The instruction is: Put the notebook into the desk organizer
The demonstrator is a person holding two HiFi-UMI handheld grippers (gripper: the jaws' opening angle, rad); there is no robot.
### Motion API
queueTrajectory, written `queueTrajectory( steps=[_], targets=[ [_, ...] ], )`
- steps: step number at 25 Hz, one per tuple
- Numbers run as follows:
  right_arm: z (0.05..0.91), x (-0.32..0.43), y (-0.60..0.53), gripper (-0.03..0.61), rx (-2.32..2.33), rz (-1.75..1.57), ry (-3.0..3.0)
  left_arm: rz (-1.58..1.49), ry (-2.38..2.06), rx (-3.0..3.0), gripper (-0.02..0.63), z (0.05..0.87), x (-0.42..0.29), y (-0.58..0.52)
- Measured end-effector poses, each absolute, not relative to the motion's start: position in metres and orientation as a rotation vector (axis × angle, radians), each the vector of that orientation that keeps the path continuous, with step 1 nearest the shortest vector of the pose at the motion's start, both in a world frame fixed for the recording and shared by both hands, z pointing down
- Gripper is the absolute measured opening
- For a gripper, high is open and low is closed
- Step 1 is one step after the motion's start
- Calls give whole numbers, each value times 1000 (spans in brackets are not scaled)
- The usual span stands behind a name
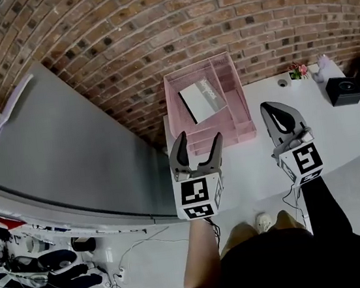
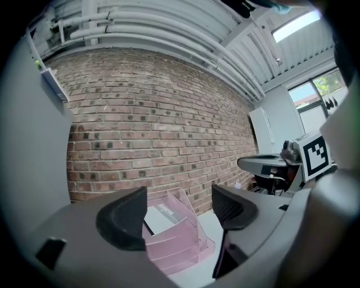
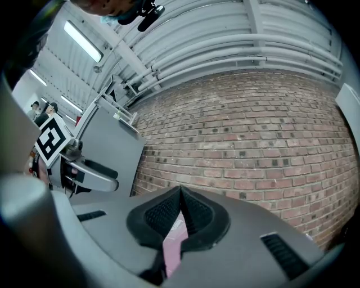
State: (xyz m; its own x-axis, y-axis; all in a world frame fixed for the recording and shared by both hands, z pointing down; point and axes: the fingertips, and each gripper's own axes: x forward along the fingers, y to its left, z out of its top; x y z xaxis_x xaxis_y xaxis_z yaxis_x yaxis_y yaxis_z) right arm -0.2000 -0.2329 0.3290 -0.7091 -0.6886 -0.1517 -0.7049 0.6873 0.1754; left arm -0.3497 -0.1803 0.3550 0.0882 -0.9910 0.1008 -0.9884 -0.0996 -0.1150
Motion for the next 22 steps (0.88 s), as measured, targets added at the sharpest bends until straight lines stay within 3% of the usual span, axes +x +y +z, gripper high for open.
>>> queueTrajectory(
  steps=[6, 9, 12, 14, 22],
  targets=[
    [332, -196, -235, 21, -1170, 327, 2810, -196, 2081, -2288, 347, 353, -347, -178],
    [333, -196, -236, 21, -1167, 325, 2804, -182, 2107, -2244, 156, 351, -352, -176],
    [332, -195, -238, 21, -1163, 330, 2806, -166, 2124, -2222, 104, 349, -355, -175],
    [332, -194, -238, 21, -1161, 330, 2807, -162, 2151, -2184, 24, 348, -358, -175],
    [331, -194, -240, 21, -1147, 333, 2804, -121, 2158, -2156, 15, 343, -360, -174]
  ],
)
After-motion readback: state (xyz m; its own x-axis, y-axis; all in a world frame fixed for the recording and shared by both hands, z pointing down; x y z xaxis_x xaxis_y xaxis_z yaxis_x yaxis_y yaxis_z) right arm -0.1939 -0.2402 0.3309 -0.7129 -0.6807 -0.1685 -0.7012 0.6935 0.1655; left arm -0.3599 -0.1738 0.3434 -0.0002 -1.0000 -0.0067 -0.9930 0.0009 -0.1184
